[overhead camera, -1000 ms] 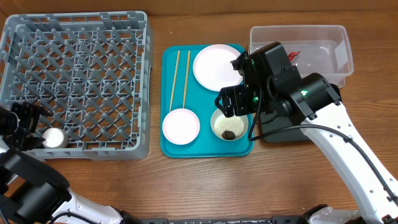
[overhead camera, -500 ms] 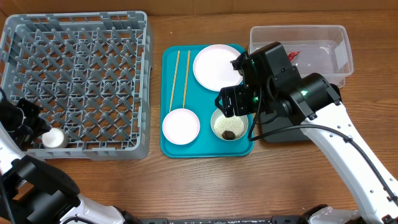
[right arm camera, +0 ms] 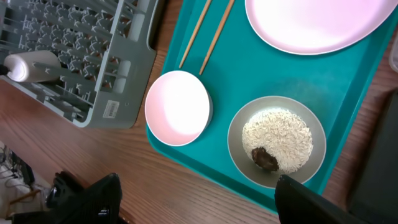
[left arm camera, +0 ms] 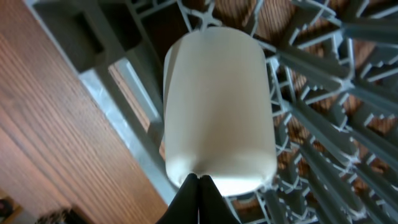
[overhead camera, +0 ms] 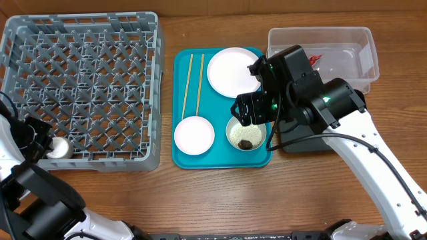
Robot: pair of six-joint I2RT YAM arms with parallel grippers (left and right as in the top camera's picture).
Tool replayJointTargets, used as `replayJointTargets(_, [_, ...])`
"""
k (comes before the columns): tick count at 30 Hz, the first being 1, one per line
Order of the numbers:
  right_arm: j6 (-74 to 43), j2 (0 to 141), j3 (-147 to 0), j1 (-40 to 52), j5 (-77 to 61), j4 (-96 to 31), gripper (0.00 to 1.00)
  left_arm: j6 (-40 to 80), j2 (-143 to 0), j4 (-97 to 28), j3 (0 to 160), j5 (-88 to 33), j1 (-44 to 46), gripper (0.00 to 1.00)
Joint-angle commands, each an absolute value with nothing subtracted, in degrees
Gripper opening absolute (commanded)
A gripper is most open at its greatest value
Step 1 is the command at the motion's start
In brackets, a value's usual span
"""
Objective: Sort waste into correct bins and load items into the dishwasher
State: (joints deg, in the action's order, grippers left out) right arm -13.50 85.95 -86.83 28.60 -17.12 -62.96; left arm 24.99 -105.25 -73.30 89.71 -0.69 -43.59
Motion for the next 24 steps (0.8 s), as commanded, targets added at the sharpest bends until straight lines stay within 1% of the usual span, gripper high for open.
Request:
replayJointTargets(1, [-13.47,85.86,-86.52,28.86,-16.73,-62.46,0.80,25.32,-104.40,-71.42,88.01,0.91,-43.75,0.04])
replayJointTargets(4, [-13.47,85.86,-86.52,28.86,-16.75,-62.48,0.80,25.32,-104.40,-68.88,87.79,3.09,-43.79,0.04])
replayJointTargets(9, [-13.45,85.86,-86.52,28.86,-16.73,-62.41,0.80,25.30,-104.40,-65.69,87.81,1.41,-43.79,0.04])
replayJointTargets(10, [-13.45,85.86,-86.52,28.86,-16.73,-62.28,0.80,25.28,-104.40,-65.21,87.88,1.19,-43.79,0.11])
replayJointTargets(11, [-13.45,85.86,-86.52,28.86,-16.73,-62.24,0.80,25.26,-104.40,-64.60,87.90,0.82,-43.79,0.20])
replayJointTargets(12, [-13.47,85.86,-86.52,28.86,-16.73,-62.15,0.80,24.71,-104.40,-64.01,87.90,0.01,-43.79,0.31])
replayJointTargets(16, [-13.45,85.86,-86.52,28.86,-16.73,-62.11,0.80,21.34,-104.40,-62.70,87.90,-5.26,-43.77,0.38])
replayJointTargets(19, [-13.45,85.86,-86.52,28.86,-16.73,-62.17,0.80,20.82,-104.40,-62.72,87.90,-5.41,-43.42,0.43])
replayJointTargets(21, [-13.45,85.86,-86.52,28.86,-16.73,-62.19,0.80,20.73,-104.40,-62.89,87.90,-5.48,-43.35,0.43])
replayJointTargets(22, [-13.45,85.86,-86.52,28.86,-16.73,-62.19,0.80,20.73,-104.38,-63.24,87.92,-5.91,-43.35,0.37])
replayJointTargets(24, [-13.45,85.86,-86.52,28.86,-16.73,-62.28,0.80,20.12,-104.22,-64.27,88.44,-8.05,-43.29,0.30])
